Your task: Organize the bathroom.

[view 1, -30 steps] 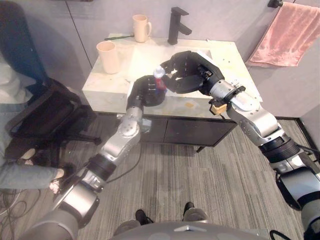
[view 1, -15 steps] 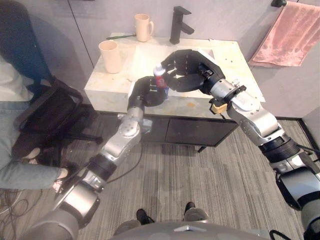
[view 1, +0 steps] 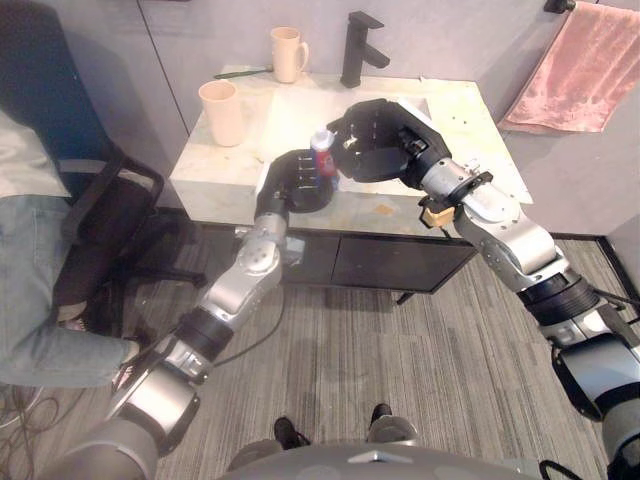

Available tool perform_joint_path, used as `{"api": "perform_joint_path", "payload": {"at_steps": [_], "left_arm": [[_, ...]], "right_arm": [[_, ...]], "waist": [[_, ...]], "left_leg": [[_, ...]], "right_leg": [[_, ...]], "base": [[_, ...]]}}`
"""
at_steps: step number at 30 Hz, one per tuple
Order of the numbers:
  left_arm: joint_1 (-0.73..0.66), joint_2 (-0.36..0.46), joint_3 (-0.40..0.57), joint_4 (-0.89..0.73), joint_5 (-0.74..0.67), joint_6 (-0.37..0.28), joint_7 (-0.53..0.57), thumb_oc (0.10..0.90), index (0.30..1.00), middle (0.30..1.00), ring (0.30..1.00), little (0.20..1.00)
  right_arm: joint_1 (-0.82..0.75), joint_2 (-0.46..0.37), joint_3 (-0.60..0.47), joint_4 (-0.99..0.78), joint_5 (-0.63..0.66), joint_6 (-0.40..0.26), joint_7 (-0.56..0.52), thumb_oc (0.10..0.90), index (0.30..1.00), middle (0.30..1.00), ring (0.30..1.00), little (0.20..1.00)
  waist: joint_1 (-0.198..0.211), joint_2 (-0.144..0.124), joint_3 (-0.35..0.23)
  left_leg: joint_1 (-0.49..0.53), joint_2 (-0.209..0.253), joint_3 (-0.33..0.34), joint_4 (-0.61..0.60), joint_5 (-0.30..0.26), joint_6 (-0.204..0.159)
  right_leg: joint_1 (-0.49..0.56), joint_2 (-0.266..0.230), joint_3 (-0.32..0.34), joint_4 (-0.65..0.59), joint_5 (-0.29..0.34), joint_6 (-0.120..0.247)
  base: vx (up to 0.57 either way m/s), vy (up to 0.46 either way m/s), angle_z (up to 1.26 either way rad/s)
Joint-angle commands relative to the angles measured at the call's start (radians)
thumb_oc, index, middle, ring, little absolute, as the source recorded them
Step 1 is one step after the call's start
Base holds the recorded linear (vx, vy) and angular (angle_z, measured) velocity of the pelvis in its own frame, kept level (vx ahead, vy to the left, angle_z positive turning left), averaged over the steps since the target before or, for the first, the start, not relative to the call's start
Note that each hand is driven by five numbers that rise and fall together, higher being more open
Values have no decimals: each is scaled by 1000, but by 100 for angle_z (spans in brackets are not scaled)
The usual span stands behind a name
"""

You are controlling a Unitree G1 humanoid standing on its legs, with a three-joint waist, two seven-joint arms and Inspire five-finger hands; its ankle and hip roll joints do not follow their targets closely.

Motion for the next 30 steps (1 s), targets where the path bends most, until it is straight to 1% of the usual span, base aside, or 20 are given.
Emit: {"api": "perform_joint_path", "payload": {"at_steps": [1,5,6,7,9,10,14,15,16,17,18,19,21,23,24,25,26,28,29,30], "left_arm": [[-168,-1,38,-14,88,-108,63,800,900,900,900,900],[-148,19,64,-10,118,-110,80,800,900,900,900,900],[-145,23,65,-12,122,-110,82,800,900,900,900,900],[-131,35,75,-24,138,-103,88,800,900,900,900,900],[-125,39,79,-29,148,-102,90,800,900,900,900,900],[-100,58,97,-52,167,-95,97,800,900,900,900,900],[-48,82,125,-103,182,-73,96,800,900,900,900,900],[-20,84,136,-124,183,-68,99,800,900,900,900,900],[-13,86,140,-130,184,-68,97,800,900,900,900,900],[22,94,157,-155,189,-72,84,800,900,900,900,900],[30,95,160,-163,190,-71,82,800,900,900,900,900],[62,99,174,-186,192,-66,64,800,900,900,900,900],[87,101,182,-198,184,-71,40,800,900,900,900,900],[151,103,193,-227,192,-84,-14,800,900,900,900,900],[157,102,194,-230,193,-82,-19,800,900,900,900,900],[180,99,192,-239,204,-78,-41,800,900,900,900,900],[210,101,190,-249,190,-69,-73,800,900,900,900,900],[226,101,186,-255,179,-65,-94,800,900,900,900,900],[263,102,166,-259,174,-56,-131,800,900,900,900,900],[268,103,161,-259,175,-55,-138,800,900,900,900,900]], "right_arm": [[-97,-4,-84,-20,8,-184,-29,400,300,300,300,300],[-111,-19,-103,-27,16,-215,-61,400,300,300,300,300],[-113,-21,-107,-30,18,-214,-65,400,300,300,300,300],[-120,-27,-120,-34,12,-233,-91,400,300,300,300,300],[-121,-29,-123,-35,8,-236,-99,400,300,300,300,300],[-130,-43,-141,-40,11,-248,-131,400,300,300,300,300],[-135,-65,-176,-45,8,-272,-189,400,300,300,300,300],[-136,-71,-192,-43,-4,-299,-230,400,300,300,300,300],[-137,-72,-195,-41,-7,-305,-237,400,300,300,300,300],[-146,-85,-216,-33,-14,-325,-291,400,300,300,300,300],[-148,-88,-219,-32,-29,-337,-311,400,300,300,300,300],[-158,-98,-237,-23,-56,-361,-373,400,300,300,300,300],[-163,-111,-253,-13,-64,-372,-409,400,300,300,300,300],[-166,-142,-289,12,-78,-396,-472,400,300,300,300,300],[-165,-144,-290,14,-78,-396,-475,400,300,300,300,300],[-160,-154,-301,23,-83,-409,-488,400,300,300,300,300],[-149,-169,-317,35,-96,-433,-511,400,300,300,300,300],[-142,-175,-322,37,-106,-441,-523,400,300,300,300,300],[-133,-201,-339,55,-118,-480,-567,400,300,300,300,300],[-131,-204,-340,58,-120,-486,-572,400,300,300,300,300]], "waist": [[32,4,-89],[39,3,-90],[40,4,-89],[47,4,-89],[49,4,-89],[61,4,-90],[80,6,-89],[90,6,-89],[92,6,-90],[109,9,-91],[112,10,-92],[127,16,-91],[139,20,-91],[165,32,-91],[167,33,-92],[173,37,-91],[174,39,-89],[173,36,-90],[166,23,-91],[163,22,-91]], "left_leg": [[35,9,66,120,-91,-18],[34,10,67,121,-91,-19],[33,10,66,122,-91,-20],[32,10,64,122,-91,-21],[31,10,63,123,-92,-21],[28,10,60,125,-93,-21],[26,7,48,129,-98,-20],[24,6,41,131,-101,-20],[24,6,40,132,-101,-20],[21,5,31,132,-103,-19],[20,5,29,133,-103,-19],[16,3,18,134,-104,-17],[12,3,9,134,-103,-16],[2,5,-9,131,-96,-10],[2,4,-10,131,-96,-10],[1,4,-17,126,-96,-7],[7,0,-26,117,-98,-3],[12,-6,-34,112,-102,-2],[26,-29,-67,101,-111,-3],[28,-31,-74,100,-115,-4]], "right_leg": [[-132,-50,20,113,-49,55],[-128,-50,16,113,-52,56],[-128,-50,16,113,-52,56],[-126,-50,14,114,-54,55],[-125,-51,13,115,-56,55],[-121,-53,9,116,-58,55],[-118,-59,4,124,-60,54],[-115,-61,2,128,-63,54],[-114,-61,1,129,-65,54],[-109,-62,-2,137,-72,54],[-108,-63,-2,141,-74,54],[-103,-64,-1,158,-81,52],[-99,-64,1,174,-85,50],[-92,-62,13,234,-91,42],[-94,-63,14,241,-92,42],[-99,-62,20,268,-88,39],[-117,-50,31,284,-85,35],[-128,-38,34,271,-88,34],[-155,3,37,186,-94,37],[-155,10,35,170,-91,38]], "base": [[0,0,0],[0,0,0],[0,0,0],[0,0,0],[0,0,0],[0,0,0],[11,19,9],[10,21,16],[19,43,19],[13,35,17],[23,60,19],[18,52,15],[20,49,23],[46,59,41],[51,42,46],[75,8,46],[83,4,49],[116,-36,51],[159,-69,37],[217,-108,35]]}}
